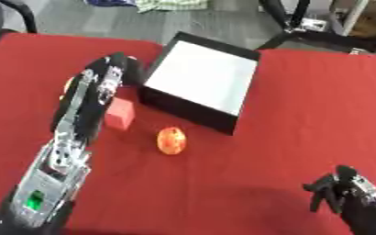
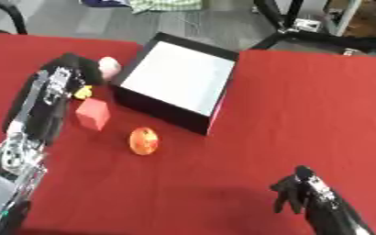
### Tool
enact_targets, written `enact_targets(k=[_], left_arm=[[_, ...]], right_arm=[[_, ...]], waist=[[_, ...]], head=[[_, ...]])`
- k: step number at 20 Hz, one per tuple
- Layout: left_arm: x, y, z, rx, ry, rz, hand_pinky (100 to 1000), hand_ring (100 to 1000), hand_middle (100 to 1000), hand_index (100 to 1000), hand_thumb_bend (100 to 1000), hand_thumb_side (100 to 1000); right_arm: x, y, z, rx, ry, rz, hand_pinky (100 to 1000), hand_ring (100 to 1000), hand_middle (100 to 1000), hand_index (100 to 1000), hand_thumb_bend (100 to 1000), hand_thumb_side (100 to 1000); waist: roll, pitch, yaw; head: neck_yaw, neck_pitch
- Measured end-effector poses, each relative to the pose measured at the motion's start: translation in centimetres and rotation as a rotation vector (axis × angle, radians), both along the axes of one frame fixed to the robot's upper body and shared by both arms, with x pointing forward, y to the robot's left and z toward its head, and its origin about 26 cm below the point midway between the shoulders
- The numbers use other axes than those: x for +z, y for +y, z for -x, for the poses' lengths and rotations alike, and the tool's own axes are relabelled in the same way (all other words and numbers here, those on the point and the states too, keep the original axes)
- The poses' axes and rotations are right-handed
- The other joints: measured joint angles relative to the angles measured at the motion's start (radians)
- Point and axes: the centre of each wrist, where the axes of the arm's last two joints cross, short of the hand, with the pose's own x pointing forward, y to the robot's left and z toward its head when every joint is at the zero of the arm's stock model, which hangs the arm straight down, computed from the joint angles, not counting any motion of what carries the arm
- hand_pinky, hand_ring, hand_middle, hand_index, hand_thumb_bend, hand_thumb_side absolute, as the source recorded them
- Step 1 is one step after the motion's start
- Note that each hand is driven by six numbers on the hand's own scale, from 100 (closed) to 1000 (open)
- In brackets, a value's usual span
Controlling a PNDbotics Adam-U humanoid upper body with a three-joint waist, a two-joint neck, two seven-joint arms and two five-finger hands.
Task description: Pick up objects on the table and place them in the box.
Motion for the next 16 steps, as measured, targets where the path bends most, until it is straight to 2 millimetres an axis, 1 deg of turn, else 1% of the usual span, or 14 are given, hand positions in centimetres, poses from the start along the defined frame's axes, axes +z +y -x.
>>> enact_targets(k=[1,2,5,8,12,14,16], left_arm=[[0.3,0.2,-0.1,-0.009,-0.013,-0.041,770,712,709,852,100,707],[0.6,0.3,-0.2,-0.016,-0.022,-0.086,784,731,734,890,100,698],[1.3,0.8,-0.8,-0.025,-0.019,-0.233,787,735,742,908,100,683],[1.6,2.0,-2.1,0.007,0.028,-0.402,787,734,744,918,100,635],[1.9,4.9,-4.2,0.104,0.126,-0.625,780,722,731,913,100,607],[2.2,6.7,-5.1,0.17,0.184,-0.727,779,719,728,911,100,600],[2.9,8.7,-6.0,0.241,0.239,-0.82,780,708,719,913,100,574]], right_arm=[[0.0,-0.1,0.0,-0.004,0.0,0.005,862,415,195,555,100,1000],[0.0,-0.2,0.1,-0.009,0.001,0.009,862,414,195,555,100,1000],[-0.1,-0.4,0.2,-0.014,0.006,0.019,862,414,194,555,100,1000],[-0.1,-0.4,0.2,-0.018,0.004,0.019,861,412,194,555,100,1000],[-0.1,-0.5,0.2,-0.022,0.004,0.02,861,412,193,555,100,1000],[-0.1,-0.5,0.2,-0.021,0.004,0.02,861,411,193,555,100,1000],[-0.2,-0.4,0.2,-0.017,0.007,0.019,861,411,193,555,100,1000]], waist=[[0.004,0.0,0.001],[0.006,0.0,0.002],[0.009,0.0,0.003],[0.011,0.0,0.0],[0.011,0.0,-0.011],[0.011,0.0,-0.019],[0.01,0.0,-0.028]], head=[[-0.004,0.0],[-0.008,0.0],[-0.014,0.0],[-0.016,0.0],[-0.016,0.0],[-0.015,0.0],[-0.01,0.0]])
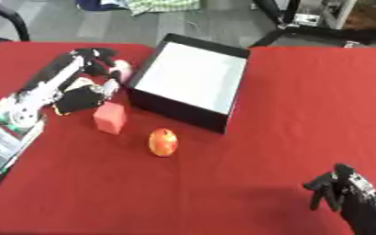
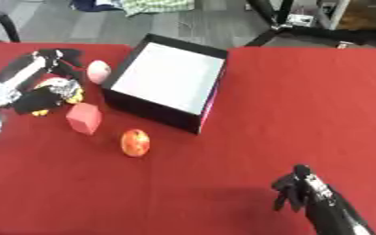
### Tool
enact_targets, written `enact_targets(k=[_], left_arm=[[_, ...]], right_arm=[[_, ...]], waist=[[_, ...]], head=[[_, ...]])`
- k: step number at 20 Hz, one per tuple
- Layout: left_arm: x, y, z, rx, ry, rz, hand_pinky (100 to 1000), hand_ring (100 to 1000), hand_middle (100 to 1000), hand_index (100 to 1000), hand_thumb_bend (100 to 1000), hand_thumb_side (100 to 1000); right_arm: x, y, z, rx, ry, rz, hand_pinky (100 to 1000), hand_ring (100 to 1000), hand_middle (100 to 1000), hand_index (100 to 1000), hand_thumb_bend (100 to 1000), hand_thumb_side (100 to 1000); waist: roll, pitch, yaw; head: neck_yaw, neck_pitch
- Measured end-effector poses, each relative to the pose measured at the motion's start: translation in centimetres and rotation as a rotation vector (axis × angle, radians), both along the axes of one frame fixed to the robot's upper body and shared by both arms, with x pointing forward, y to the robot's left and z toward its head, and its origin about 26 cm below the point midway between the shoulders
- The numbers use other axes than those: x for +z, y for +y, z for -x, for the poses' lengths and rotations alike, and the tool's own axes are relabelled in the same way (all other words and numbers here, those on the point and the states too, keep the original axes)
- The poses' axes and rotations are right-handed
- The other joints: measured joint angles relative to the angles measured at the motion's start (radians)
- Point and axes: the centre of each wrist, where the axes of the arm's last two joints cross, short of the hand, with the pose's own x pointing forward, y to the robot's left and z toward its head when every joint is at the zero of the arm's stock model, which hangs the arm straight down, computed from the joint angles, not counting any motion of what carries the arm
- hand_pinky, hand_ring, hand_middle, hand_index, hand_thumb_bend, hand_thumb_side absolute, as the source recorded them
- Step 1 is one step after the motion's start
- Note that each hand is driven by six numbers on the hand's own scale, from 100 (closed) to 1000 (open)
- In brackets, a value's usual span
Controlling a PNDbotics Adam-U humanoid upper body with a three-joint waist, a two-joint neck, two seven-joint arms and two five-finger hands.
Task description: Pick up objects on the table and place them in the box.
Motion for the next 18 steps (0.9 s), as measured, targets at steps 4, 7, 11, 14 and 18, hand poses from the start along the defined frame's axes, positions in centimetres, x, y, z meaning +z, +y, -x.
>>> enact_targets(k=[4,7,11,14,18], left_arm=[[1.4,3.6,-1.4,0.146,0.06,-0.159,775,692,712,907,113,522],[1.7,5.2,-2.4,0.225,0.09,-0.213,771,689,707,900,136,459],[1.1,6.6,-3.8,0.318,0.11,-0.261,769,686,700,896,150,403],[-0.2,7.3,-4.7,0.358,0.143,-0.292,764,670,677,888,152,296],[-1.6,7.8,-5.8,0.387,0.19,-0.328,755,648,652,875,149,314]], right_arm=[[0.0,0.1,0.0,0.013,0.003,-0.001,861,411,193,555,100,1000],[0.0,0.2,0.0,0.017,0.004,-0.002,861,411,193,556,100,1000],[0.0,0.2,0.0,0.019,0.006,-0.001,861,411,193,556,100,1000],[0.0,0.2,0.0,0.02,0.007,-0.001,861,411,193,556,100,1000],[-0.1,0.2,0.0,0.022,0.01,-0.001,861,411,193,556,100,1000]], waist=[[0.0,0.0,-0.015],[0.0,0.0,-0.017],[0.0,0.0,-0.019],[0.0,0.0,-0.02],[0.0,0.0,-0.021]], head=[[0.013,0.0],[0.017,0.0],[0.02,0.0],[0.021,0.0],[0.021,0.0]])
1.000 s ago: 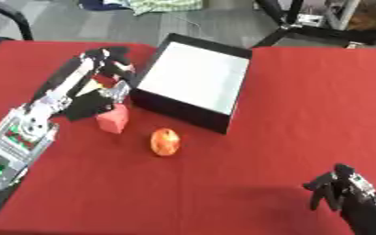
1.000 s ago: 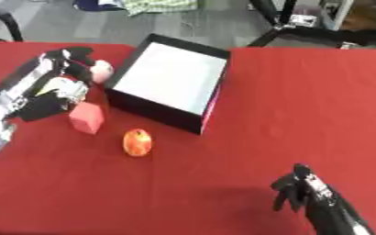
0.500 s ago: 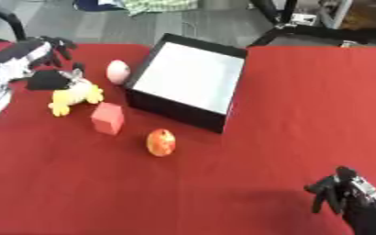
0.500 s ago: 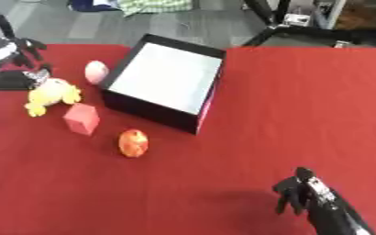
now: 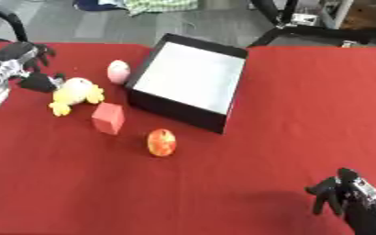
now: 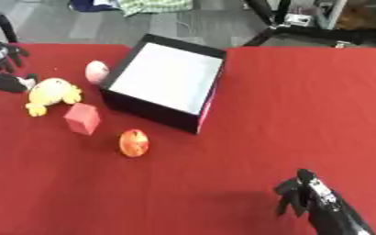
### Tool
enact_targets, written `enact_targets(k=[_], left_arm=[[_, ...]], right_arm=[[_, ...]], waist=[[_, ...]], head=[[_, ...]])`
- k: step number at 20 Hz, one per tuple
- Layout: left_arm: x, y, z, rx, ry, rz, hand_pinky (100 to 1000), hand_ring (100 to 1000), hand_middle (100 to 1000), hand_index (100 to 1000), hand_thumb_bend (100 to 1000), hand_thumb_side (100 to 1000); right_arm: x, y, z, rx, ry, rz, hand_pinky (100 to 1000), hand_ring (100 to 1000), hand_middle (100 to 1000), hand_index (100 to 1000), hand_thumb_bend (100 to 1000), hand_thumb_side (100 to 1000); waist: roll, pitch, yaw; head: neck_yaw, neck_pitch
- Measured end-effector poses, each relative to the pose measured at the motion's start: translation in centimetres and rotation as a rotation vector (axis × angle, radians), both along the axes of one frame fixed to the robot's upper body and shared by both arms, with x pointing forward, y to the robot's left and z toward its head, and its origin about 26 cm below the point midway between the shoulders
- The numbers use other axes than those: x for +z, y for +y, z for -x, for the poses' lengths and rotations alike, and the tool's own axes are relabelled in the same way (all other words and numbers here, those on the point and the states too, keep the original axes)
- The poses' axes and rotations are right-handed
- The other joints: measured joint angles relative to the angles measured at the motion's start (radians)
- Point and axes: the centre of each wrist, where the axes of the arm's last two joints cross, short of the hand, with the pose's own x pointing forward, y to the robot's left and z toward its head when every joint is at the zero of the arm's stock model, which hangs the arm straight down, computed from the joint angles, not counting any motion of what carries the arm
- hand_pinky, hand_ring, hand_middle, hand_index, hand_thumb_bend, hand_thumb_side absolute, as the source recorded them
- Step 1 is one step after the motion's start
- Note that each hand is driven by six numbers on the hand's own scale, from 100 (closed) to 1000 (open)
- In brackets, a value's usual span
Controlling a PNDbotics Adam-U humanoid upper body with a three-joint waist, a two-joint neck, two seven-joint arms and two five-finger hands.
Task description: Pick up objects on the table and place them in the box.
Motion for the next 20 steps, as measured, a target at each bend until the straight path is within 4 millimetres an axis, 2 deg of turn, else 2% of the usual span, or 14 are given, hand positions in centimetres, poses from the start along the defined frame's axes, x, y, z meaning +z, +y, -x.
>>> enact_targets(k=[4,5,7,8,9,11,16,20], left_arm=[[-1.4,0.2,-0.8,0.02,0.008,-0.033,752,642,646,871,144,400],[-1.8,0.2,-0.9,0.023,0.011,-0.042,755,652,658,878,161,461],[-2.5,0.2,-1.0,0.021,0.024,-0.061,758,662,671,886,181,526],[-2.7,0.2,-1.1,0.019,0.032,-0.071,759,663,672,886,183,530],[-2.9,0.2,-1.2,0.015,0.04,-0.081,762,672,683,894,206,595],[-3.1,0.1,-1.3,0.005,0.056,-0.102,765,679,693,901,219,615],[-3.7,-0.2,-1.5,-0.019,0.107,-0.153,770,688,706,912,220,587],[-4.0,-0.5,-1.6,-0.036,0.151,-0.191,770,690,709,915,235,599]], right_arm=[[0.0,0.0,0.0,0.0,0.001,0.0,862,411,193,556,100,1000],[0.0,0.0,0.0,0.0,0.001,-0.001,861,411,193,556,100,1000],[0.0,0.0,0.0,0.0,0.001,-0.001,862,411,194,556,100,1000],[0.0,0.0,0.0,0.0,0.001,-0.001,862,411,193,556,100,1000],[0.0,0.0,0.0,0.0,0.001,-0.001,862,411,194,556,100,1000],[0.0,0.0,0.0,0.0,0.001,-0.002,862,411,194,556,100,1000],[0.0,0.1,0.0,-0.001,0.001,-0.003,862,411,194,556,100,1000],[0.0,0.1,0.0,-0.004,-0.003,-0.006,862,411,194,556,100,1000]], waist=[[0.0,0.0,-0.001],[0.0,0.0,-0.001],[0.0,0.0,-0.001],[0.0,0.0,-0.001],[0.0,0.0,-0.001],[0.0,0.0,-0.001],[0.0,0.0,-0.001],[0.0,0.0,-0.001]], head=[[0.0,0.0],[0.0,0.0],[0.0,0.0],[0.0,0.0],[0.0,0.0],[0.0,0.0],[-0.001,0.0],[-0.001,0.0]])
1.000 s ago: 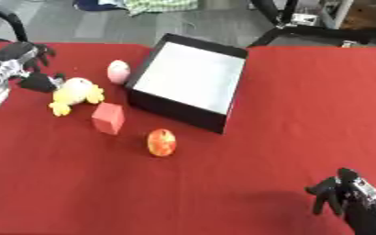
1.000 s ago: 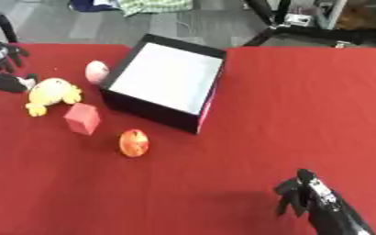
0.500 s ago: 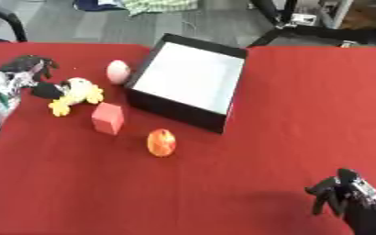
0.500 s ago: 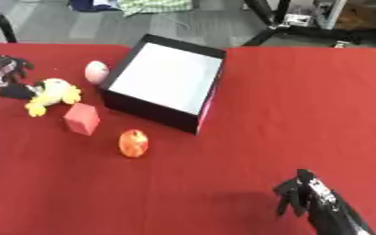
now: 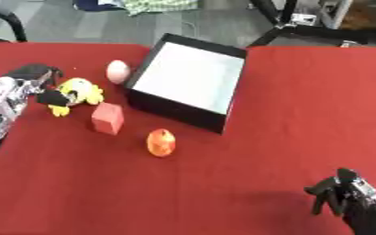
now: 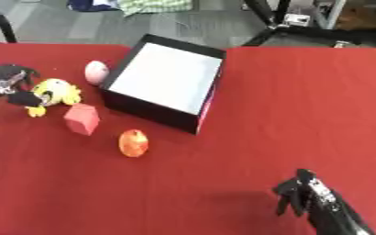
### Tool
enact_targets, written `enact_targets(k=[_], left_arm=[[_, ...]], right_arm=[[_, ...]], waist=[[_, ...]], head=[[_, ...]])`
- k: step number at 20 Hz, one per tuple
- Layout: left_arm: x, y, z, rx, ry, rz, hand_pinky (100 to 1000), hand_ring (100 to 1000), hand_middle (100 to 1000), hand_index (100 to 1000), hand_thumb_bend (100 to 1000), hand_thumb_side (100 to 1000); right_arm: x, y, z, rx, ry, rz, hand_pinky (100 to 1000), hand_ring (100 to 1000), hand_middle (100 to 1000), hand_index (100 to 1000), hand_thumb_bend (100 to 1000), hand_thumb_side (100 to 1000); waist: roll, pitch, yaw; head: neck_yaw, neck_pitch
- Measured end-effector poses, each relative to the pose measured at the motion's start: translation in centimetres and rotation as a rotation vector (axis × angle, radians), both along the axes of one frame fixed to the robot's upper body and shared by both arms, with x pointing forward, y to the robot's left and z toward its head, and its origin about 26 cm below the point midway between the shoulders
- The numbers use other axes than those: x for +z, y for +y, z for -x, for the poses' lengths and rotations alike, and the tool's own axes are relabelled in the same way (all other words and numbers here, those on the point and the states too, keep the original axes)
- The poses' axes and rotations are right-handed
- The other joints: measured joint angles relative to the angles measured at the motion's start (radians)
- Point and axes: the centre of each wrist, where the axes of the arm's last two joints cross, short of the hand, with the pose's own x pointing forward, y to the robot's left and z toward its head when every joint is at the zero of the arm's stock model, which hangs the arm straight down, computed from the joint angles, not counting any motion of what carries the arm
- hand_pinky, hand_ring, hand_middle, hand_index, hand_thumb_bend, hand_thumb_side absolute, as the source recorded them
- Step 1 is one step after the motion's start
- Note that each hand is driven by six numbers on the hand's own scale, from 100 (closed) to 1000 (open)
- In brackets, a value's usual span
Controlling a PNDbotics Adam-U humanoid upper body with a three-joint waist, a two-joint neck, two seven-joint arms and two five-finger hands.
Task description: Pick up objects on the table and place them in the box.
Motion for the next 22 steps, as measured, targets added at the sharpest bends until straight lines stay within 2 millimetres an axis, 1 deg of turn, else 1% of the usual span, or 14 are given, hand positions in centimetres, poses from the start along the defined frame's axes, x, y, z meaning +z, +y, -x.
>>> enact_targets(k=[2,4,5,6,7,8,9,11,14,15,16,20,22], left_arm=[[-0.2,-0.1,-0.1,-0.008,0.025,-0.016,763,662,681,899,219,511],[-0.4,-0.2,-0.1,-0.013,0.042,-0.029,750,608,620,862,207,301],[-0.4,-0.2,-0.1,-0.015,0.048,-0.032,739,579,586,831,196,228],[-0.5,-0.3,-0.1,-0.018,0.054,-0.033,727,548,546,800,179,222],[-0.5,-0.3,-0.1,-0.02,0.056,-0.036,705,493,474,736,136,211],[-0.5,-0.3,-0.1,-0.022,0.055,-0.039,686,463,433,698,109,206],[-0.4,-0.3,-0.2,-0.024,0.048,-0.043,669,434,390,660,100,204],[-0.1,-0.4,-0.2,-0.027,0.021,-0.043,651,405,355,629,100,206],[0.7,-0.9,-0.2,-0.05,-0.045,-0.024,654,395,344,628,100,210],[1.3,-1.1,-0.2,-0.067,-0.074,-0.017,655,393,342,627,100,210],[2.3,-1.4,-0.3,-0.088,-0.112,-0.012,657,389,338,625,100,210],[8.3,-2.1,-0.5,-0.186,-0.304,-0.008,672,400,352,640,100,199],[11.1,-3.0,-0.3,-0.248,-0.386,-0.004,676,405,358,650,100,195]], right_arm=[[0.0,0.0,0.0,-0.002,-0.002,-0.003,862,411,194,556,100,1000],[0.0,0.1,0.0,-0.004,-0.004,-0.005,862,411,194,556,100,1000],[0.0,0.1,0.0,-0.005,-0.005,-0.006,862,411,194,556,100,1000],[0.0,0.1,0.0,-0.005,-0.006,-0.007,862,411,194,556,100,1000],[0.0,0.1,0.0,-0.006,-0.006,-0.007,862,411,194,556,100,1000],[0.0,0.1,0.0,-0.006,-0.007,-0.007,862,411,194,556,100,1000],[0.0,0.1,0.0,-0.006,-0.007,-0.007,862,412,194,556,100,1000],[0.0,0.1,0.0,-0.008,-0.008,-0.008,862,412,194,556,100,1000],[0.0,0.1,0.0,-0.01,-0.01,-0.009,861,412,194,556,100,1000],[0.0,0.1,0.0,-0.01,-0.011,-0.009,861,411,194,556,100,1000],[0.0,0.1,0.0,-0.011,-0.011,-0.009,861,411,194,556,100,1000],[0.0,0.0,0.0,-0.014,-0.014,-0.012,861,411,194,555,100,1000],[0.0,0.0,0.0,-0.015,-0.014,-0.013,861,411,193,556,100,1000]], waist=[[0.0,0.0,0.0],[0.0,0.0,0.001],[0.0,0.0,0.001],[0.0,0.0,0.001],[0.0,0.0,0.001],[0.0,0.0,0.001],[0.0,0.0,0.001],[0.0,0.0,0.001],[-0.001,0.0,0.001],[-0.001,0.0,0.001],[-0.001,0.0,0.001],[-0.001,-0.004,0.001],[-0.001,-0.007,0.001]], head=[[-0.001,0.0],[-0.002,0.0],[-0.003,0.0],[-0.003,0.0],[-0.003,0.0],[-0.003,0.0],[-0.003,0.0],[-0.003,0.0],[-0.004,0.0],[-0.005,0.0],[-0.006,0.0],[-0.007,0.0],[-0.007,0.0]])
